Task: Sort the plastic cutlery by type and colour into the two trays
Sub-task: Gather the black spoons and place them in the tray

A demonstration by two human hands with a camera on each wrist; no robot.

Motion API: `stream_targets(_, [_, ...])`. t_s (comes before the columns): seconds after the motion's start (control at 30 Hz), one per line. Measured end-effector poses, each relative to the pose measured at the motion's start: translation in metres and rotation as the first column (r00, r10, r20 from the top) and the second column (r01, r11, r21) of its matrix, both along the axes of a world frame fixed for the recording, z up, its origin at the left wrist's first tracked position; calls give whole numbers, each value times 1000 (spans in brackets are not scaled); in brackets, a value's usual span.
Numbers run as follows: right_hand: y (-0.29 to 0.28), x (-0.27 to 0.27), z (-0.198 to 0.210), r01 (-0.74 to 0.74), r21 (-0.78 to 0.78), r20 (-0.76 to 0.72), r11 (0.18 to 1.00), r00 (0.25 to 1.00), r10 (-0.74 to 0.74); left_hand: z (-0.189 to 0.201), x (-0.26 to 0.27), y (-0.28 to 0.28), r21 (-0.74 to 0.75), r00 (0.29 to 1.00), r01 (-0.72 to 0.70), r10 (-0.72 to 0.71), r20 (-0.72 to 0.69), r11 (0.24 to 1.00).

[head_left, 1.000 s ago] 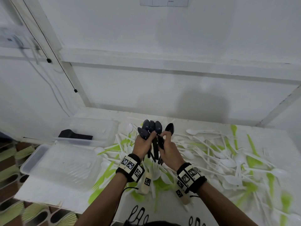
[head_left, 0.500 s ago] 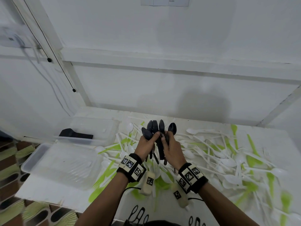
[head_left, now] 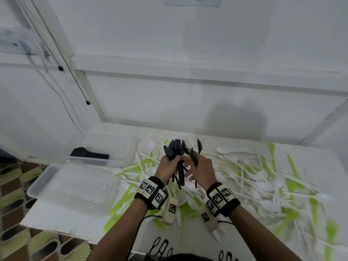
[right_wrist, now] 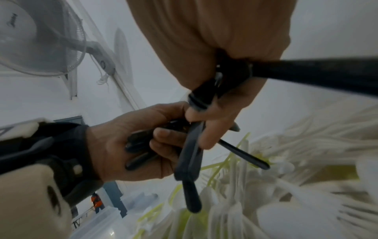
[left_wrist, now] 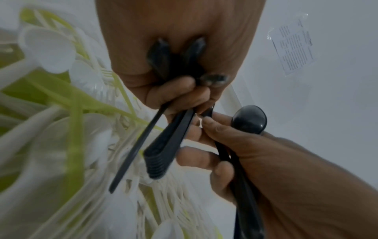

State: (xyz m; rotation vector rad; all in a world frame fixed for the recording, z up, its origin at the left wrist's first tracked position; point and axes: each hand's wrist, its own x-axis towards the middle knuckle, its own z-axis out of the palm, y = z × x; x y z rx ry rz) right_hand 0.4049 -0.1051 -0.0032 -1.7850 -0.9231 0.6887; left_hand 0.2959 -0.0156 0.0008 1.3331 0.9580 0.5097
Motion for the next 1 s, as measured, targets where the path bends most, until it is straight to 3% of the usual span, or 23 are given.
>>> stream_targets(0.1, [1, 0, -2, -67, -51, 158, 996, 985, 75, -2, -4, -1, -62, 1000, 20, -21, -23, 998])
stream_targets(0.23, [-4, -4, -6, -166, -70, 374, 984, 910, 180, -3, -7, 3, -105, 996, 76, -81, -43, 992])
stream_targets(0.33, [-6, 0, -1, -233, -67, 288, 970, 926, 242, -11, -12, 5, -60, 992, 123, -125, -17, 991])
stream_targets(0.47, [-12, 5, 12, -367, -126, 124, 921, 916, 382, -12, -14, 14, -28, 993, 34, -30, 113, 999])
stream_targets(0.6, [-10, 20, 18, -384, -141, 155, 912, 902, 404, -8, -17, 22, -96, 985, 17, 0, 172, 995])
stream_targets(0.77, [-8, 22, 11, -301, -74, 152, 951, 939, 309, -12, -19, 19, -219, 988, 27, 7, 154, 975])
stream_targets(0.9, [-3, 14, 14, -61, 57, 117, 996, 992, 54, -12, -17, 12, -218, 991, 74, -47, 124, 973])
stream_targets(1.0, [3, 13, 10, 48, 79, 59, 996, 997, -53, -10, -16, 10, -190, 985, 127, -101, 140, 974])
